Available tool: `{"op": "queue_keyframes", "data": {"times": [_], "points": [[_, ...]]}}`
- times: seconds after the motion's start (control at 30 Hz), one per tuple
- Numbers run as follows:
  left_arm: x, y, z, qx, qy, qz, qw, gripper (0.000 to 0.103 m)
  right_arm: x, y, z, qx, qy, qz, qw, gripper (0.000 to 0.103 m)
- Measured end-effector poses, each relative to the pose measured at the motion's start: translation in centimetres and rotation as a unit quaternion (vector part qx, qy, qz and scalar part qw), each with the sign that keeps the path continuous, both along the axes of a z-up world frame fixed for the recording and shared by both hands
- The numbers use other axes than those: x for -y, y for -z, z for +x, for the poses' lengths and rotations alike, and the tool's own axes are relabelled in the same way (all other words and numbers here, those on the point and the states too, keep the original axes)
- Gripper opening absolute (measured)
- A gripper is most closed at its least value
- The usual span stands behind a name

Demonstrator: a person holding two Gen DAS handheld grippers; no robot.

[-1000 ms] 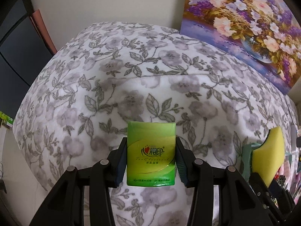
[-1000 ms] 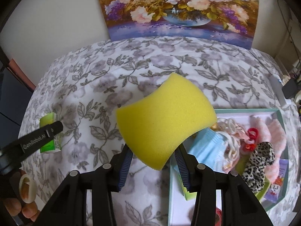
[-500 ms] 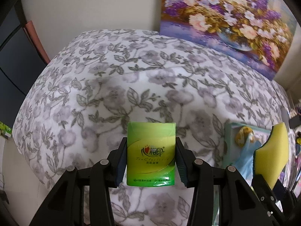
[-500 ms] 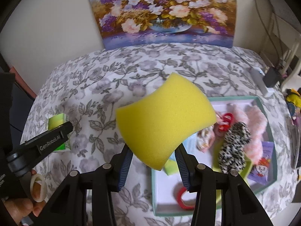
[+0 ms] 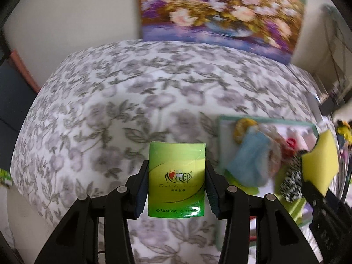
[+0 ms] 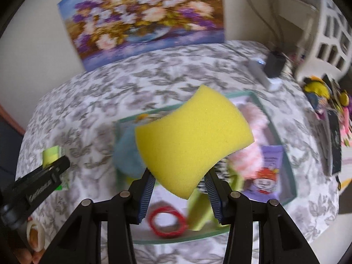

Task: Organize soft objects
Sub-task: 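Lift and carry the tissue pack with left tool while right tool carries sponge to tray, then open left tool to drop the tissue pack while right tool releases sponge in tray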

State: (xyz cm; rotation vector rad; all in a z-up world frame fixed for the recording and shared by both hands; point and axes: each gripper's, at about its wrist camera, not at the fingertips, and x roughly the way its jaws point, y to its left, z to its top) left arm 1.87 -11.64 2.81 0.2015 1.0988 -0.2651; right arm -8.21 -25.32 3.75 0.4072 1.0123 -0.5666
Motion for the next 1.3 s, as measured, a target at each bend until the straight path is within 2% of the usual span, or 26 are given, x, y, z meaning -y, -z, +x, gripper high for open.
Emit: {"op": "queue_keyframes", "data": {"times": [0.27, 0.47, 0.93, 1.0, 1.07, 1.23, 1.3], "points": [[5.3, 0.8, -3.9, -0.003, 0.082, 0.011, 0.9965, 0.049, 3.5, 1.2, -2.7, -0.015, 0.040, 0.015, 0.999, 0.049], [7.4, 1.8, -5.2, -0.017, 0.116, 0.014, 0.9930, 0.049, 4.5, 1.8, -3.4, -0.015, 0.052, 0.028, 0.998, 0.050], [9.4, 5.5, -5.3, -0.046, 0.144, 0.034, 0.9880, 0.049, 5.3, 6.2, -3.3, -0.065, 0.055, 0.071, 0.994, 0.051], [9.5, 5.4, -5.3, -0.048, 0.146, 0.033, 0.9875, 0.051, 5.4, 6.3, -3.3, -0.067, 0.057, 0.071, 0.994, 0.051], [9.5, 5.1, -5.3, -0.048, 0.149, 0.028, 0.9872, 0.059, 5.4, 6.0, -3.4, -0.063, 0.058, 0.070, 0.994, 0.051], [9.1, 4.1, -5.2, -0.054, 0.149, 0.007, 0.9873, 0.060, 5.2, 5.3, -3.3, -0.057, 0.052, 0.064, 0.995, 0.051], [8.9, 3.8, -5.1, -0.057, 0.147, -0.002, 0.9875, 0.061, 5.2, 5.1, -3.3, -0.055, 0.050, 0.064, 0.995, 0.056]]}}
